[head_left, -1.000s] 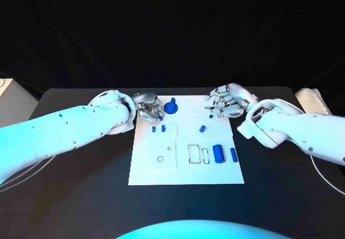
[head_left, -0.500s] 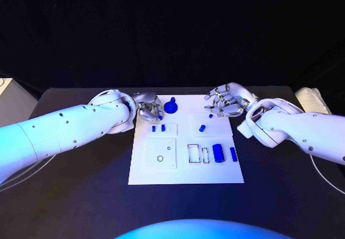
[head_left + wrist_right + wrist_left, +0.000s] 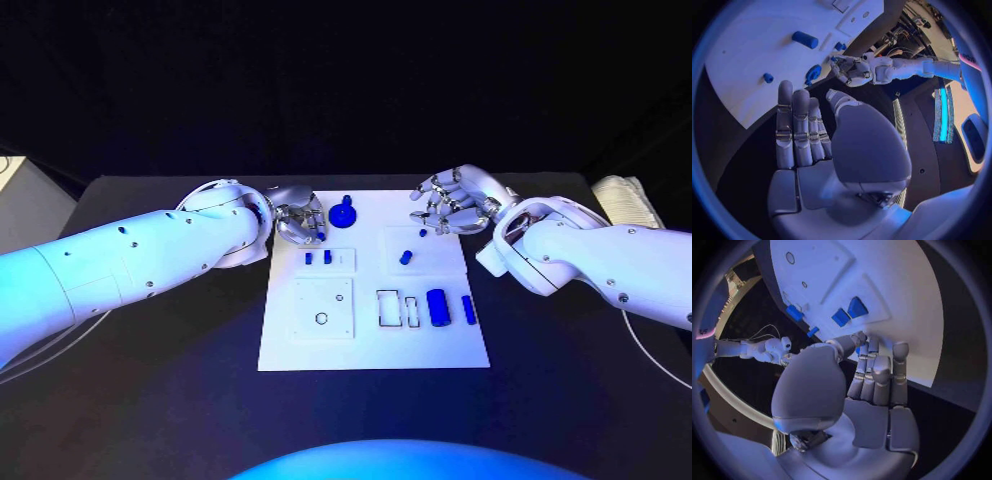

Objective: Assemble the parts on the task board

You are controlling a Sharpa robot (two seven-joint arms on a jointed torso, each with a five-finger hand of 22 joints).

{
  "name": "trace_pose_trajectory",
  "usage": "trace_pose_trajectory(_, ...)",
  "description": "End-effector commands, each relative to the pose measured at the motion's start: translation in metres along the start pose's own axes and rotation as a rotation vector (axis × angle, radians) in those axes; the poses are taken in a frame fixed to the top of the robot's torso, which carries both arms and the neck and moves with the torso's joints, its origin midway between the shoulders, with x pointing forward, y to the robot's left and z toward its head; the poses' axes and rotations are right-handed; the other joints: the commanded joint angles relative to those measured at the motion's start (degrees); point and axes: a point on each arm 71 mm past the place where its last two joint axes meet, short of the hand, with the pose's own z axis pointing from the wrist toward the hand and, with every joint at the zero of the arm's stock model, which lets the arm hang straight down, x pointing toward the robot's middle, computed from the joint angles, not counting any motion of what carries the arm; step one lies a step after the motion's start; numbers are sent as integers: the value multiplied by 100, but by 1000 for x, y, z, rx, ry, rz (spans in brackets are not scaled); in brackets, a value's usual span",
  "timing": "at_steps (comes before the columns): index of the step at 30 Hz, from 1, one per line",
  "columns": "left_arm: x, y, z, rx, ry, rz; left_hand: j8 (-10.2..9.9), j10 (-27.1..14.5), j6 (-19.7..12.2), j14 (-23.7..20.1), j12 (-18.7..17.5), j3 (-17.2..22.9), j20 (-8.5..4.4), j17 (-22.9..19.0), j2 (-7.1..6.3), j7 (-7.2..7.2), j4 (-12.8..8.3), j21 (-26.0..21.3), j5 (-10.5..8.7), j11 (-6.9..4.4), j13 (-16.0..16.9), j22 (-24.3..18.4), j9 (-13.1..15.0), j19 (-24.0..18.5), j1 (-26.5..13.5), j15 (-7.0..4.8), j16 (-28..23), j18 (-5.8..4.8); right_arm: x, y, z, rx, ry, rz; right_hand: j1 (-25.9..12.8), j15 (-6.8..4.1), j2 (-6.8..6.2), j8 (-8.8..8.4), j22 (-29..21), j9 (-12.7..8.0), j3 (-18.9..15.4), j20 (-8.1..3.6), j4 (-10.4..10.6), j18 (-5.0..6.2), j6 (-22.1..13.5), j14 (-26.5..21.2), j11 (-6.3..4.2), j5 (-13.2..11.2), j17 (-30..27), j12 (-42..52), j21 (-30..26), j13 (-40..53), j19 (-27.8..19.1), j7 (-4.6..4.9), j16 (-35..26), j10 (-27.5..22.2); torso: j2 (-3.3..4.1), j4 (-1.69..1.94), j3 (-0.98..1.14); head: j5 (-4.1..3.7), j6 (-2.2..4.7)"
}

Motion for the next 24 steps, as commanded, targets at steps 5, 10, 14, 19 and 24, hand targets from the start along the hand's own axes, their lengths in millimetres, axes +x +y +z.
trace_pose_trajectory(5,8,-1,0,2,34,2,-67,-39,-51,-62,-68,-61,-1,-14,-13,59,-5,-49,0,45,16,-18,6,-58,33,8,-34,-28,1,1,0,-10,6,-2,-39,1,-1,31,-6,-7,42,9,4,21,-17,52,1,34,9,30,-32,-6,43,3,-19,-40,5,-4,1,8,4)
trace_pose_trajectory(10,7,-1,0,3,28,-1,-178,-54,-180,-91,-94,-72,13,-45,-23,87,-6,-65,0,65,34,-30,-15,-68,41,27,-38,-27,0,1,0,-9,5,-2,-39,1,-1,31,-6,-7,42,9,4,21,-17,52,1,34,9,30,-32,-6,43,3,-19,-40,6,-5,-1,6,9)
trace_pose_trajectory(14,7,-1,1,2,25,-2,-258,-65,-262,-108,-113,-86,26,-64,-37,110,-3,-81,-1,82,51,-44,-28,-80,42,42,-38,-25,0,0,0,-9,6,-2,-39,1,-1,31,-6,-7,42,9,4,21,-17,52,1,34,9,30,-32,-6,43,3,-19,-40,9,-8,2,8,7)
trace_pose_trajectory(19,7,0,0,-6,28,-3,-493,-40,-563,-123,-125,-105,52,-88,-79,189,7,-90,-1,122,99,-41,-95,-63,44,74,-29,-27,0,0,0,-7,8,-2,-64,1,-9,51,-24,-17,61,8,6,21,-22,64,0,37,40,57,-51,-34,59,2,-43,-45,5,-6,2,5,2)
trace_pose_trajectory(24,7,1,0,-12,30,-3,-567,-40,-661,-115,-132,-112,65,-74,-97,193,7,-87,-1,120,121,-32,-114,-47,53,79,-17,-28,0,0,-1,-6,7,-2,-64,0,-9,52,-24,-18,62,8,5,21,-22,67,-1,37,42,60,-50,-35,62,2,-43,-42,5,-3,1,0,-3)
